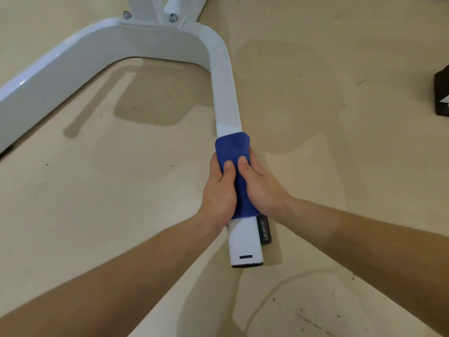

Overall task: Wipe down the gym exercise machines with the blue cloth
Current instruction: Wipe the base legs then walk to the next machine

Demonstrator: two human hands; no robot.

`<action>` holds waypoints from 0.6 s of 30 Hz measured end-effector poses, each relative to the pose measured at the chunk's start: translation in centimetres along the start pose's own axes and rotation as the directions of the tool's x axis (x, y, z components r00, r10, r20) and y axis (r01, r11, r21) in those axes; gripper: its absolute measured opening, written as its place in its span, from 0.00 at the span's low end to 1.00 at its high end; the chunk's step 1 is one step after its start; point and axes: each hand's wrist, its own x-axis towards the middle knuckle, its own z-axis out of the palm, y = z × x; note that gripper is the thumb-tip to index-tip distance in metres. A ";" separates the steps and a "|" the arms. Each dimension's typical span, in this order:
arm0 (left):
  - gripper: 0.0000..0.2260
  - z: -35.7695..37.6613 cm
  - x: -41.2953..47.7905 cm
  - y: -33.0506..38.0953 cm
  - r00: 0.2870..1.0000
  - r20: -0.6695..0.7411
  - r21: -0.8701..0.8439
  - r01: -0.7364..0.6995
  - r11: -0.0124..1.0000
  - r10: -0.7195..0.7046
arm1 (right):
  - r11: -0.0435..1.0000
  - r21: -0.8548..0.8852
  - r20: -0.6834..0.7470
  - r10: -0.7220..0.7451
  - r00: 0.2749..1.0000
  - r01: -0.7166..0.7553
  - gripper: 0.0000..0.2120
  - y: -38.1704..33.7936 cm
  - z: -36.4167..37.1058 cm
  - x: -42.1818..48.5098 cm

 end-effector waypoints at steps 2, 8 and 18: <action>0.16 0.0 2.0 0.8 1.000 -0.007 -0.017 -0.007 1.000 0.007 | 1.000 0.001 -0.004 0.004 1.000 -0.004 0.20 -0.8 -0.3 2.2; 0.15 -0.4 9.7 3.6 1.000 0.007 -0.026 0.018 0.999 -0.018 | 0.996 -0.088 -0.078 0.004 0.997 -0.011 0.26 -2.6 -1.3 11.1; 0.17 -0.5 20.6 8.3 1.000 0.010 0.054 -0.013 0.998 0.012 | 0.966 -0.259 -0.106 -0.010 0.994 -0.018 0.28 -7.2 -3.0 22.8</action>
